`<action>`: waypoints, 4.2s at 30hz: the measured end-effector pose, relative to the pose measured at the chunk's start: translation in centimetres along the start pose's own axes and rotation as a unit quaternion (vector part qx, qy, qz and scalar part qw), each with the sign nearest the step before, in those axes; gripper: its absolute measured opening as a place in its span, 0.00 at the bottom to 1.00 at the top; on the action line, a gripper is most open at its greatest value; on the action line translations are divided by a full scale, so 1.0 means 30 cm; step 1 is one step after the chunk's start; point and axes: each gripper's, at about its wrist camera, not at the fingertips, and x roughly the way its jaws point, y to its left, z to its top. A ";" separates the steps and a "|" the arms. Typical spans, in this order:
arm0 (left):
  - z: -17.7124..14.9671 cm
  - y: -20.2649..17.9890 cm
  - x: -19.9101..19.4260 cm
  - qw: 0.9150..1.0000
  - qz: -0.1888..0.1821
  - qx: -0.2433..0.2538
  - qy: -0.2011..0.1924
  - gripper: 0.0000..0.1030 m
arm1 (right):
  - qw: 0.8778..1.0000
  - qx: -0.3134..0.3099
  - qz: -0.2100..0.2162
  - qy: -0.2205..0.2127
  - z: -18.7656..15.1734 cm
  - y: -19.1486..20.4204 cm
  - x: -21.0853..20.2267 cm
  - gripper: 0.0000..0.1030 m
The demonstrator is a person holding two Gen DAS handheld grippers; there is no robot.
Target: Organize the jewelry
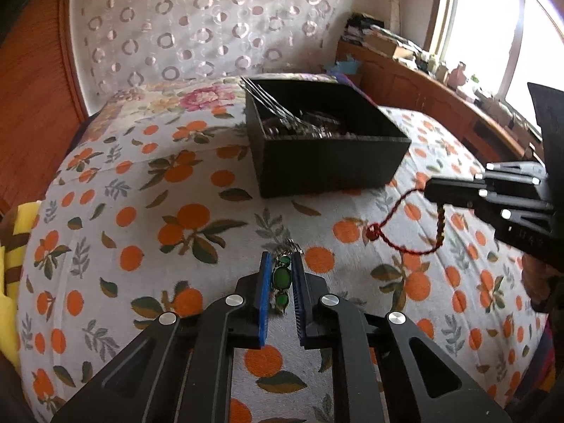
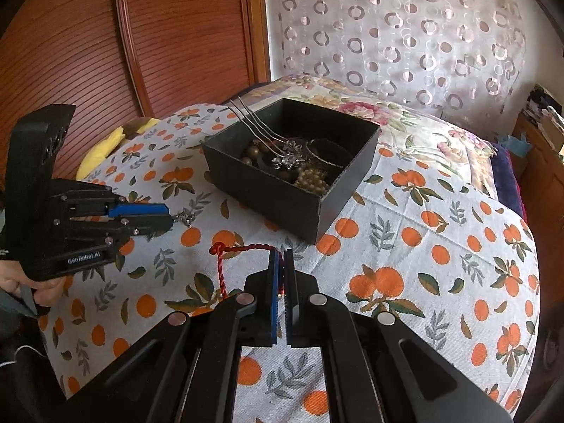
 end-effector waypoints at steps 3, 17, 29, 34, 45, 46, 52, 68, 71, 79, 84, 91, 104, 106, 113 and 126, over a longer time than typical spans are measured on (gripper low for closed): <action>0.022 0.015 -0.029 1.000 -0.006 -0.009 -0.012 0.10 | 1.000 -0.002 -0.001 -0.004 0.012 -0.001 -0.006 0.03; 0.172 -0.010 -0.136 0.997 -0.016 0.006 -0.069 0.10 | 0.998 -0.008 -0.012 -0.057 0.121 -0.036 -0.093 0.03; 0.316 -0.043 -0.178 0.994 -0.019 0.020 -0.109 0.10 | 0.996 -0.005 -0.027 -0.090 0.239 -0.108 -0.059 0.03; 0.378 -0.045 -0.154 0.993 -0.014 0.025 -0.113 0.10 | 0.997 -0.003 -0.021 -0.079 0.250 -0.124 0.011 0.03; 0.489 -0.041 -0.028 0.995 -0.008 0.036 -0.093 0.10 | 0.998 0.010 -0.004 -0.060 0.236 -0.133 0.085 0.06; 0.495 -0.042 -0.021 0.995 -0.009 0.037 -0.092 0.10 | 0.998 0.013 -0.003 -0.061 0.234 -0.137 0.083 0.08; 0.537 -0.061 0.035 0.995 -0.008 0.046 -0.085 0.10 | 0.997 0.026 -0.005 -0.068 0.219 -0.153 0.059 0.21; 0.552 -0.065 0.130 0.997 0.000 0.042 -0.066 0.15 | 0.997 0.041 -0.021 -0.066 0.163 -0.170 0.021 0.21; 0.538 -0.062 0.113 0.997 0.003 0.038 -0.071 0.26 | 0.996 0.045 -0.026 -0.067 0.155 -0.165 0.013 0.21; 0.450 -0.071 0.021 0.995 0.027 0.028 -0.092 0.70 | 0.995 0.057 -0.032 -0.080 0.123 -0.132 -0.036 0.21; 0.357 -0.078 -0.056 0.993 0.052 0.020 -0.106 0.88 | 0.992 0.073 -0.039 -0.097 0.081 -0.101 -0.082 0.58; 0.233 -0.069 -0.157 0.992 0.060 -0.002 -0.111 0.93 | 0.986 0.106 -0.062 -0.112 0.008 -0.075 -0.131 0.93; 0.060 -0.118 -0.323 0.989 0.077 -0.013 -0.126 0.93 | 0.975 0.130 -0.100 -0.149 -0.094 0.019 -0.300 0.98; 0.041 -0.126 -0.362 0.988 0.079 -0.014 -0.133 0.93 | 0.972 0.128 -0.105 -0.165 -0.099 0.047 -0.352 0.98; 0.000 -0.148 -0.485 0.983 0.079 -0.017 -0.163 0.93 | 0.964 0.127 -0.119 -0.201 -0.113 0.107 -0.496 0.98; -0.054 -0.160 -0.615 0.975 0.086 -0.014 -0.204 0.93 | 0.957 0.128 -0.139 -0.219 -0.141 0.161 -0.579 0.98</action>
